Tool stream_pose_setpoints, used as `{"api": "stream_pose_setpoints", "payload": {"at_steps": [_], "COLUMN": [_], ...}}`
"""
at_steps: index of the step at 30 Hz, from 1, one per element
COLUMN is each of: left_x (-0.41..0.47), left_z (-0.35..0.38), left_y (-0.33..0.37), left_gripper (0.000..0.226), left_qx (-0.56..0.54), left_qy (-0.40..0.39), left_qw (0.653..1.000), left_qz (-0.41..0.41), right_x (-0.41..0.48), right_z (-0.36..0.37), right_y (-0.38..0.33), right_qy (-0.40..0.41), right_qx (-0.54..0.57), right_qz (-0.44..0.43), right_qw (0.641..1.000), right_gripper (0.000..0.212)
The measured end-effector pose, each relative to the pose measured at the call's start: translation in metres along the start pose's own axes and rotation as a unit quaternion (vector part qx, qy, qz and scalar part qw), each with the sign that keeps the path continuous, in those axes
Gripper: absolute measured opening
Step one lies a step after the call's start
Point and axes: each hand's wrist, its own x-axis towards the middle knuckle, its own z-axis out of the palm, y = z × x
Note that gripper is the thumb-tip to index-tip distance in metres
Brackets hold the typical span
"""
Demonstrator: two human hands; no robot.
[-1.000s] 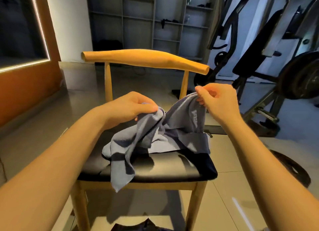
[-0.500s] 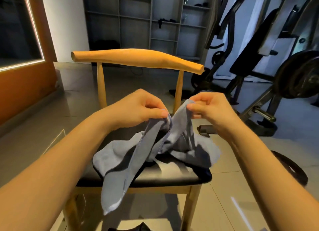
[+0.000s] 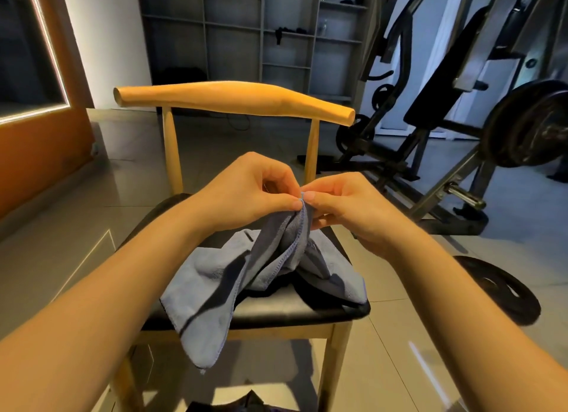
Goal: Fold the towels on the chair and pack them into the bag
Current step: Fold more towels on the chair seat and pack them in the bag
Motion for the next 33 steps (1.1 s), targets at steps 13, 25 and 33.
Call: {"api": "stream_pose_setpoints", "payload": {"at_steps": [13,25,33], "left_x": [0.002,-0.018,-0.05], "left_z": [0.011,0.028,0.023], "left_y": [0.0,-0.022,-0.048], "left_gripper": [0.015,0.01,0.016], "left_qx": [0.086,-0.034,0.01], "left_qy": [0.074,-0.031,-0.148], "left_qw": [0.993,0.996,0.973], "left_qz": [0.02,-0.082,-0.18], "right_x": [-0.004,-0.005,-0.008], "right_z": [-0.001,-0.012,-0.02], "right_y": [-0.001,0.019,0.037], "right_qy": [-0.029,0.065,0.098], "right_qx": [-0.001,0.01,0.102], "right_qz": [-0.009,0.027,0.113], "right_qw": [1.0,0.997,0.983], "right_gripper": [0.021,0.023,0.027]}}
